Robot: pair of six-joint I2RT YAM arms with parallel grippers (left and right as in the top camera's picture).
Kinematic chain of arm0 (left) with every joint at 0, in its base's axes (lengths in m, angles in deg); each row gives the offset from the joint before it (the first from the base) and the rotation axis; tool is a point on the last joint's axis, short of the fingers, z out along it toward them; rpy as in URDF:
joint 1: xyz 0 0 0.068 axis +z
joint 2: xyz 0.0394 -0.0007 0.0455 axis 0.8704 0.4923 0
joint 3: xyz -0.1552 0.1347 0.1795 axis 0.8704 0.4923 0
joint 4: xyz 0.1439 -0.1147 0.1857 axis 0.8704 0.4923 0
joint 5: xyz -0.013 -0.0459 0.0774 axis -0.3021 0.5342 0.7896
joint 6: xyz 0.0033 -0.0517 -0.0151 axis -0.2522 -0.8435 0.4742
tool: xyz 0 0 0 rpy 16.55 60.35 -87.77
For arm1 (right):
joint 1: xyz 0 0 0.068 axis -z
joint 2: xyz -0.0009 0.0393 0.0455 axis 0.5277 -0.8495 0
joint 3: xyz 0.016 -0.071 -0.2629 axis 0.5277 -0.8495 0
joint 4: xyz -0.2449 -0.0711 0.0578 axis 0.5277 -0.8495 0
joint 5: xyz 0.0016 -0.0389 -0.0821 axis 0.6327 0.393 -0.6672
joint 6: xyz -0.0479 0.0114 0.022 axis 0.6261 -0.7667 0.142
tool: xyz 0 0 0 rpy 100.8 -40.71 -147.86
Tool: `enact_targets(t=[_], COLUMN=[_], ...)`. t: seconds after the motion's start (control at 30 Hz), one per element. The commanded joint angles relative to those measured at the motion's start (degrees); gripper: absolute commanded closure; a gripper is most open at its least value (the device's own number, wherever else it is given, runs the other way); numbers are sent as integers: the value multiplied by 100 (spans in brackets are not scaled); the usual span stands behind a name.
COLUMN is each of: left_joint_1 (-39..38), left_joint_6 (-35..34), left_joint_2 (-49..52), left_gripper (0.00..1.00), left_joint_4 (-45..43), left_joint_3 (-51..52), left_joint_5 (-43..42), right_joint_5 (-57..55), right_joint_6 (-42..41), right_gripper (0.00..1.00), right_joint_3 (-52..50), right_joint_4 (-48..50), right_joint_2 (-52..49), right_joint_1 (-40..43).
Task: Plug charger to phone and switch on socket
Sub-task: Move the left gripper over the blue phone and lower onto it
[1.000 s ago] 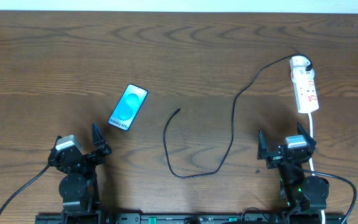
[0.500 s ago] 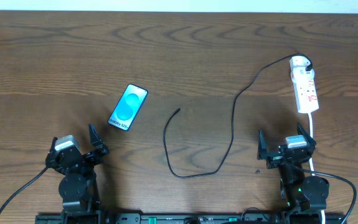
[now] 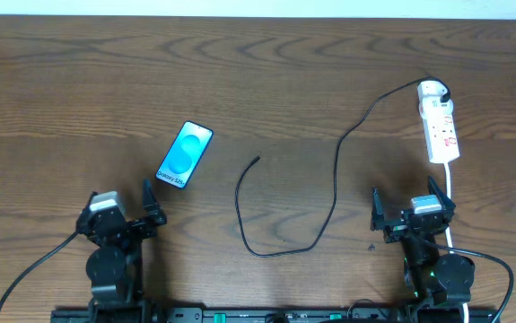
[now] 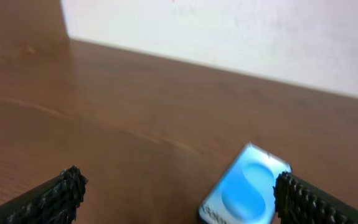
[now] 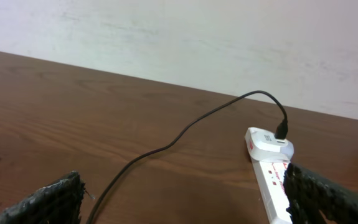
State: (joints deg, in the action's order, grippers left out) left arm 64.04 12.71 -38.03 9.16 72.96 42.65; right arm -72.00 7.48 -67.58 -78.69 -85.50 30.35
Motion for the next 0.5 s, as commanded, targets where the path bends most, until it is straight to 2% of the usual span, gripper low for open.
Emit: enact_targets(t=[0.0,0.13,0.3,0.47], left_joint_1=[-7,-9,-9,-9], left_joint_6=[92,92,96,330], left_joint_2=[544,1528,2726,3722], left_gripper=[2,2,2,2], left_joint_4=[-33,122,748,1322], left_joint_3=[-509,-1296,-2498,-3600], left_joint_5=[-485,-739,-756,-1346], right_joint_5=[221,387,411,413], right_joint_6=[28,-4,0,2], right_gripper=[1,1,1,1], right_joint_3=[227,695,1650,2767], right_joint_4=[-79,-492,-1095,-1784], right_joint_2=[-90,-402,-1084,-2013], right_joint_1=[2,0,0,0])
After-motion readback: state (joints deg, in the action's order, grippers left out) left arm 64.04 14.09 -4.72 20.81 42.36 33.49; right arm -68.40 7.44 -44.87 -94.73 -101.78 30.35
